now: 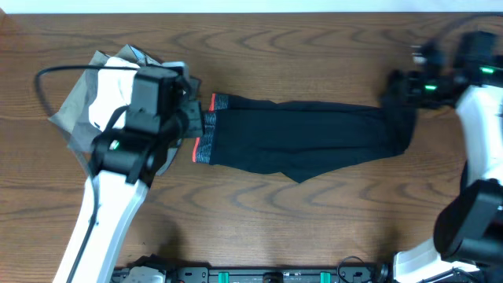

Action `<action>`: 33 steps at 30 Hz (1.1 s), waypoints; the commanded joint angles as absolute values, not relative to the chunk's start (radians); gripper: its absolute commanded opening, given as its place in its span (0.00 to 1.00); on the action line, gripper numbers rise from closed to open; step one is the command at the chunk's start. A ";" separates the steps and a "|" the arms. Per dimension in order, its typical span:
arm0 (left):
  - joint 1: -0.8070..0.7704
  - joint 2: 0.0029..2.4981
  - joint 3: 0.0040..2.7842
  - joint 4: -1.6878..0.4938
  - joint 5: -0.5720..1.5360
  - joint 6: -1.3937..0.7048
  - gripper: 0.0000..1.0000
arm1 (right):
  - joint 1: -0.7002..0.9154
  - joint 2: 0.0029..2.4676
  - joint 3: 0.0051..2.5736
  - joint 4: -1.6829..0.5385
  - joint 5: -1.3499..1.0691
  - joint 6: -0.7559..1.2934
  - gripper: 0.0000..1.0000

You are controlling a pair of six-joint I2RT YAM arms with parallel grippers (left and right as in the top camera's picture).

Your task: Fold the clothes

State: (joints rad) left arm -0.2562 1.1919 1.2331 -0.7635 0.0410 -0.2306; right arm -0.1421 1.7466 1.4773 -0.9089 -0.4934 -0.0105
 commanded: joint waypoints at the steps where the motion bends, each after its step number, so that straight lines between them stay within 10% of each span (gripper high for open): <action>1: -0.252 1.138 1.256 -0.794 -0.081 -0.214 0.27 | 0.012 1.746 1.479 -0.911 -0.503 0.031 0.01; 11: -0.252 1.123 1.256 -0.841 -0.138 -0.214 0.26 | 0.438 1.827 1.477 -0.817 -0.378 0.187 0.05; 15: -0.252 1.123 1.256 -0.845 -0.147 -0.214 0.26 | 0.531 1.852 1.477 -0.763 -0.421 0.177 0.39; 19: -0.252 1.126 1.256 -0.865 -0.147 -0.214 0.27 | 0.524 1.832 1.479 -0.744 -0.334 0.168 0.51; 27: -0.252 1.194 1.254 -0.889 -0.103 -0.247 0.33 | 0.315 1.832 1.477 -0.830 -0.241 0.229 0.23; 33: -0.252 1.349 1.254 -0.889 0.038 -0.349 0.34 | 0.188 1.874 1.470 -0.911 -0.191 0.239 0.34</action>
State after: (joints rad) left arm -0.2562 1.2743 1.2354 -0.8860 -0.0460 -0.2752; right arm 0.2230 1.8523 1.4761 -0.9009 -0.2272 0.2207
